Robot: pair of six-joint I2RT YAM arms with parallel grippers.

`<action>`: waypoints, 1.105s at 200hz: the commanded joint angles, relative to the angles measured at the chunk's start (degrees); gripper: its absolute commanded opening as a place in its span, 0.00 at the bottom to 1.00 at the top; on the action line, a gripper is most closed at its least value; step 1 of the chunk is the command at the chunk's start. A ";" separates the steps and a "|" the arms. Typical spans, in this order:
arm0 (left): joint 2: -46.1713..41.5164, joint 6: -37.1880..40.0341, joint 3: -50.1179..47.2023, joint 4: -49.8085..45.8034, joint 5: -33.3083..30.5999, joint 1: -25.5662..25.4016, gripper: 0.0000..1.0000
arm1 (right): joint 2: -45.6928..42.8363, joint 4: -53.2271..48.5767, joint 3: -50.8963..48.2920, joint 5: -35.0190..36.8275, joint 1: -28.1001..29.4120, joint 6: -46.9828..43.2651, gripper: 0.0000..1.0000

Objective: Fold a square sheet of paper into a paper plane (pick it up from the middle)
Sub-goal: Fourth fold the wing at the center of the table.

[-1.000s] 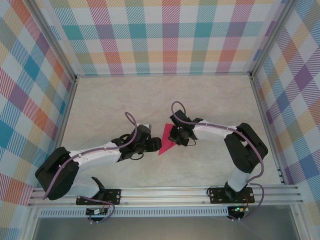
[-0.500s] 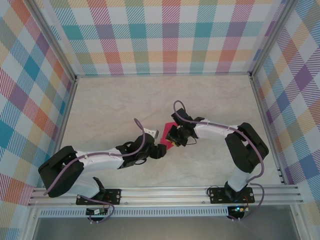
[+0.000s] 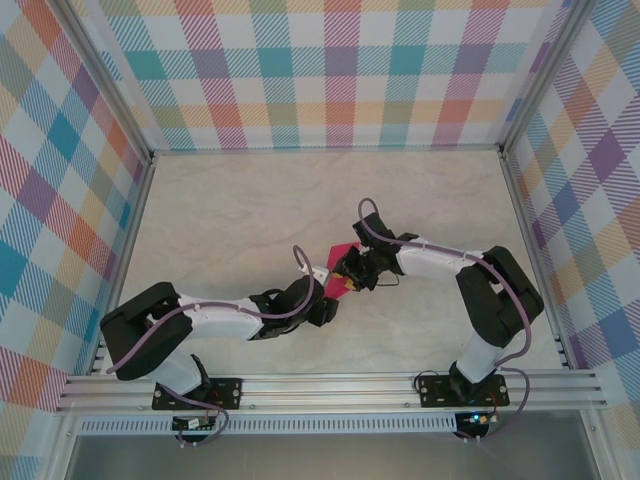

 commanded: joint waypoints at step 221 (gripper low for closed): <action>6.34 5.55 4.10 1.15 -9.91 -5.28 0.14 | -10.13 2.93 -8.33 0.91 -6.35 -5.23 0.49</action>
